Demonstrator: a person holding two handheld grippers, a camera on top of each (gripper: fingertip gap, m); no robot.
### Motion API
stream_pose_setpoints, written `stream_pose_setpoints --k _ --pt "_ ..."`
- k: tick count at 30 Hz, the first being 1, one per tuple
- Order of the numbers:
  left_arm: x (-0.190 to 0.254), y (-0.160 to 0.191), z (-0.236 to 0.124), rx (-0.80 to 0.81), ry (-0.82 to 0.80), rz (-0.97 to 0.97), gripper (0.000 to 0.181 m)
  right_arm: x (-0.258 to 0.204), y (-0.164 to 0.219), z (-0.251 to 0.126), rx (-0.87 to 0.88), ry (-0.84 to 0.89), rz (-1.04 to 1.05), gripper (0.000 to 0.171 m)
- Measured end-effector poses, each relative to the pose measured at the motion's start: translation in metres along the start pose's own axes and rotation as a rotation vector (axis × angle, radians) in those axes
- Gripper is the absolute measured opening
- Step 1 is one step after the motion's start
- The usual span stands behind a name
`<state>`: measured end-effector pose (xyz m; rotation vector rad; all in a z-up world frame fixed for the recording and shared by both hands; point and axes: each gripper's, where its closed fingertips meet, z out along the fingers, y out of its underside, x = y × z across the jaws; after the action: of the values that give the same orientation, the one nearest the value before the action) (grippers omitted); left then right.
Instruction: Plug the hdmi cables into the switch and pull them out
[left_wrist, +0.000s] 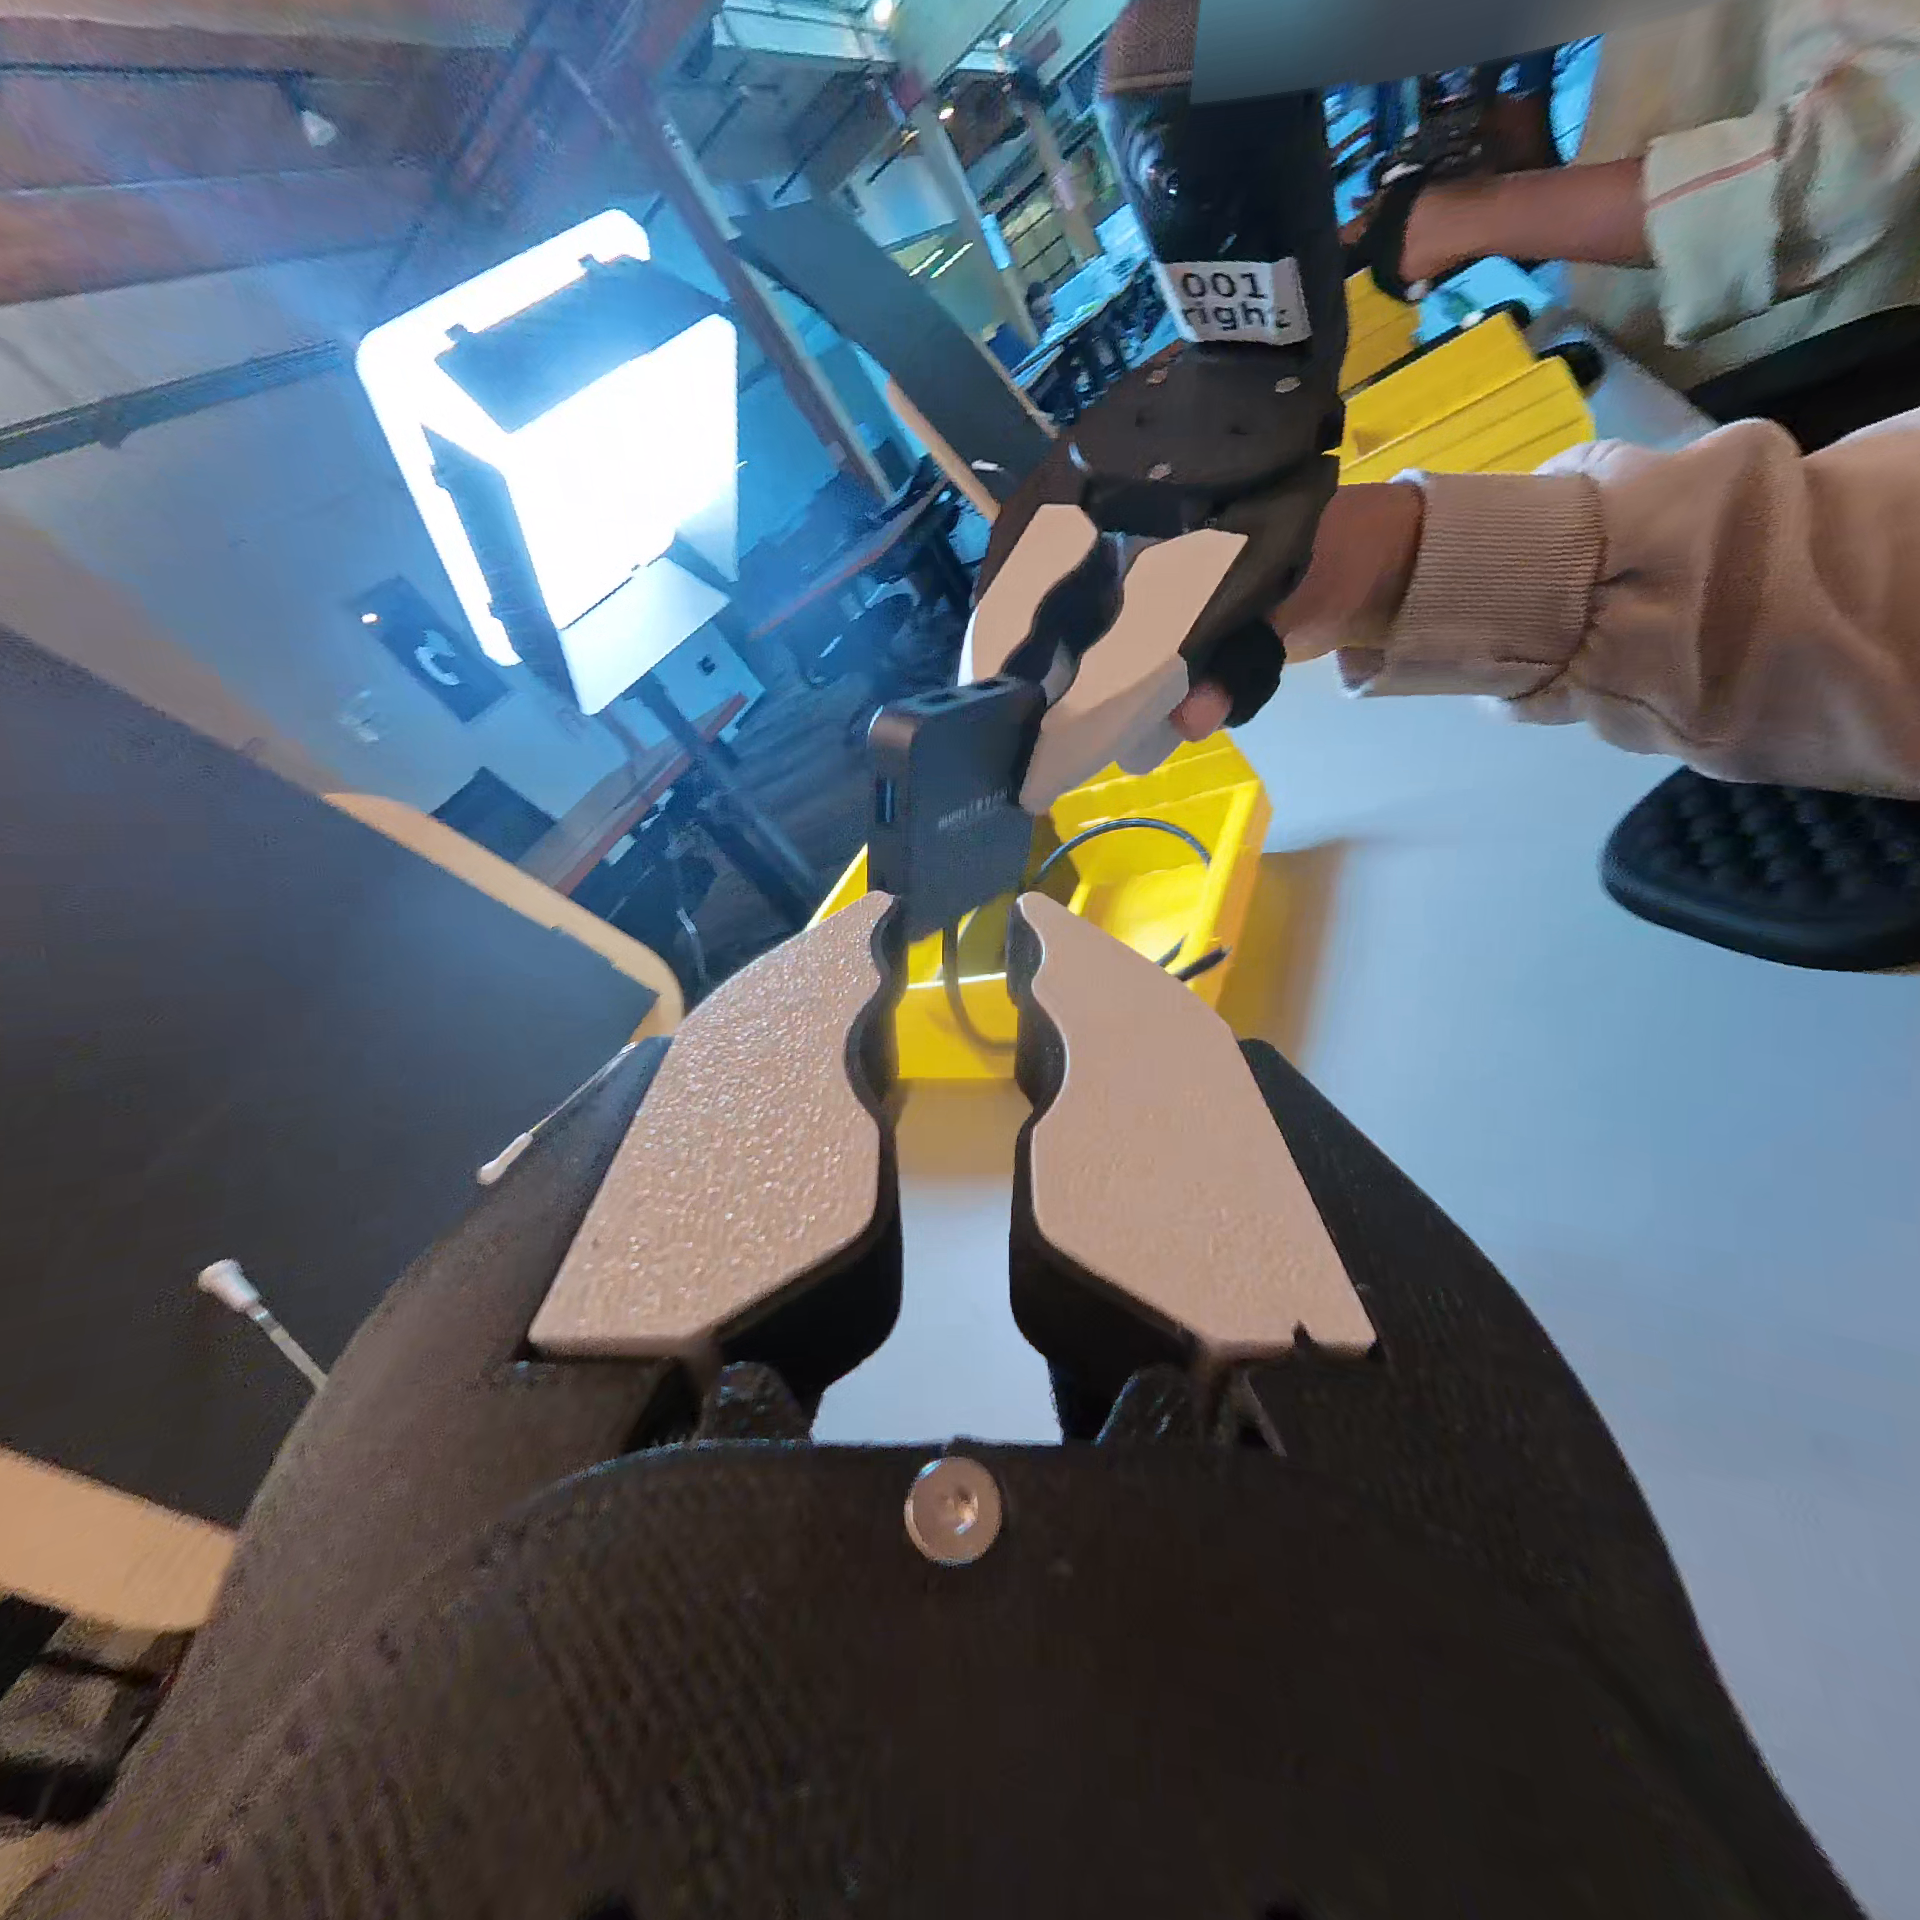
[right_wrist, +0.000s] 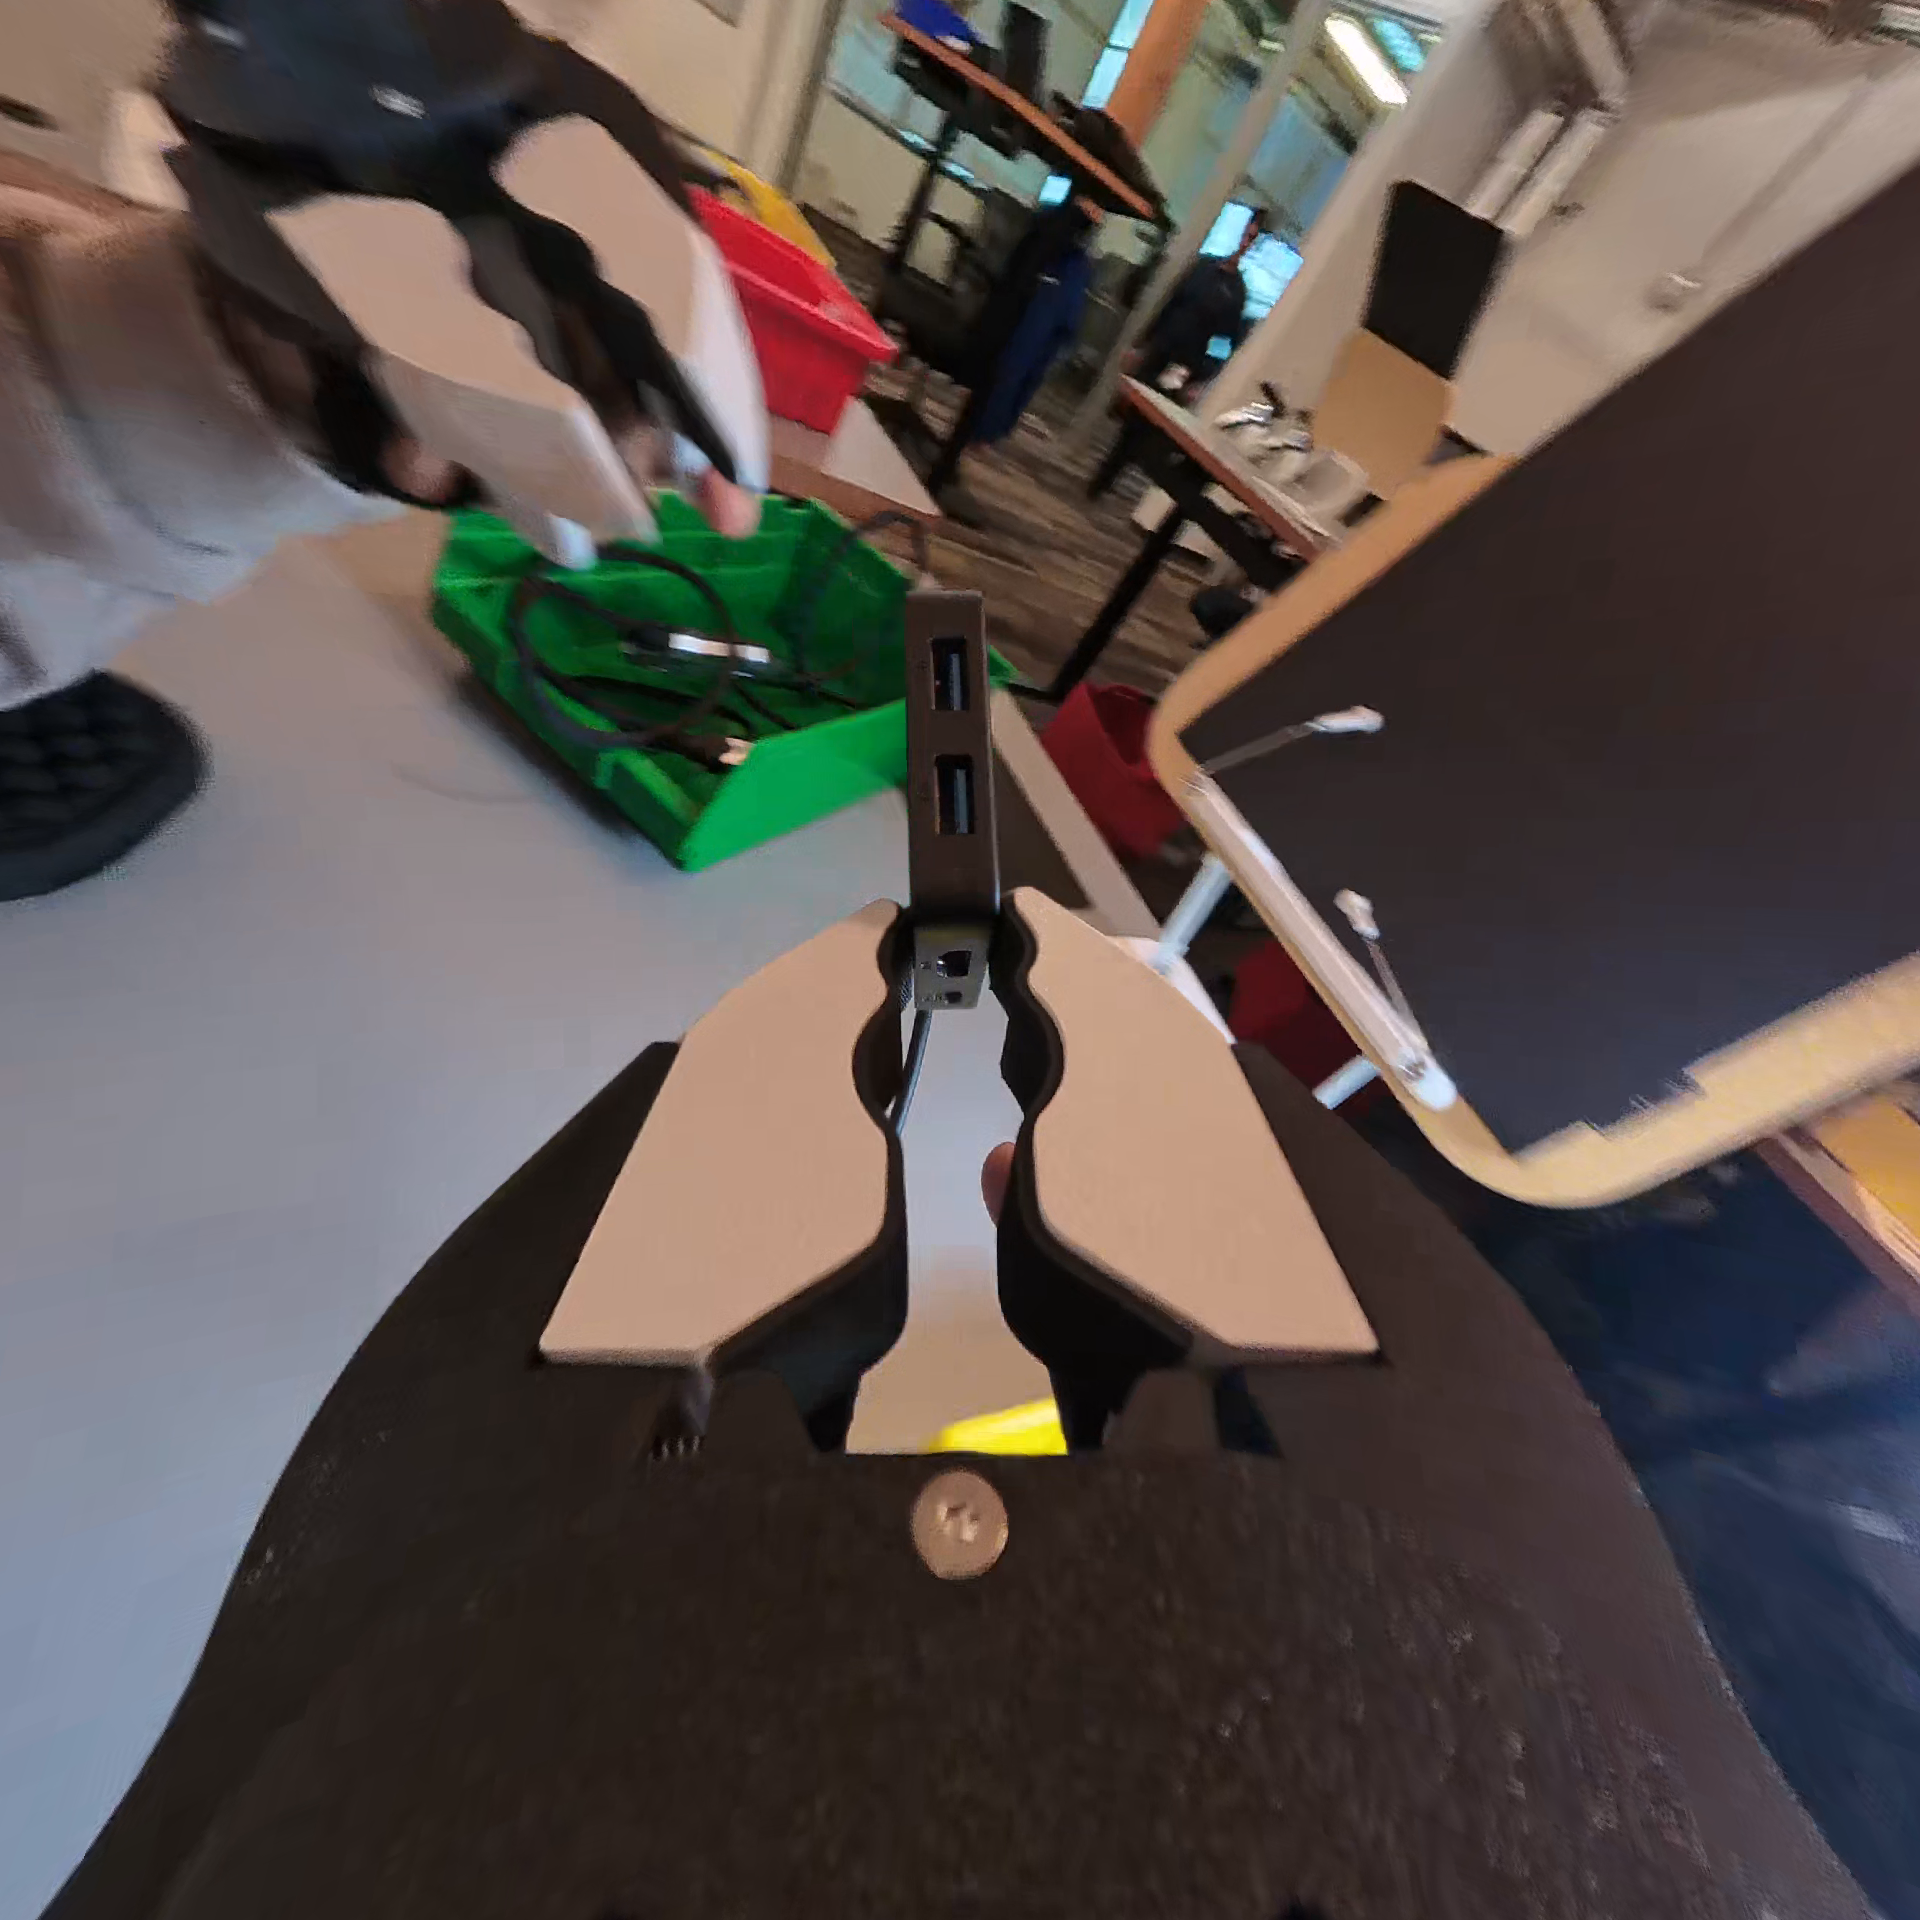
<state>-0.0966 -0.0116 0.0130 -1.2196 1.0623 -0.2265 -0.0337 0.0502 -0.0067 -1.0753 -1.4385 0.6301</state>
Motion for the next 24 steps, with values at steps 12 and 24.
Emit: stream_pose_setpoints --k 12,24 --pt "-0.047 0.017 -0.021 -0.115 -0.251 0.061 0.009 0.167 0.068 -0.119 0.061 1.012 -0.103 0.014" --pt "-0.077 0.081 -0.026 -0.25 -0.311 -0.087 0.005 0.231 0.184 -0.026 -0.609 0.763 -0.193 0.014"
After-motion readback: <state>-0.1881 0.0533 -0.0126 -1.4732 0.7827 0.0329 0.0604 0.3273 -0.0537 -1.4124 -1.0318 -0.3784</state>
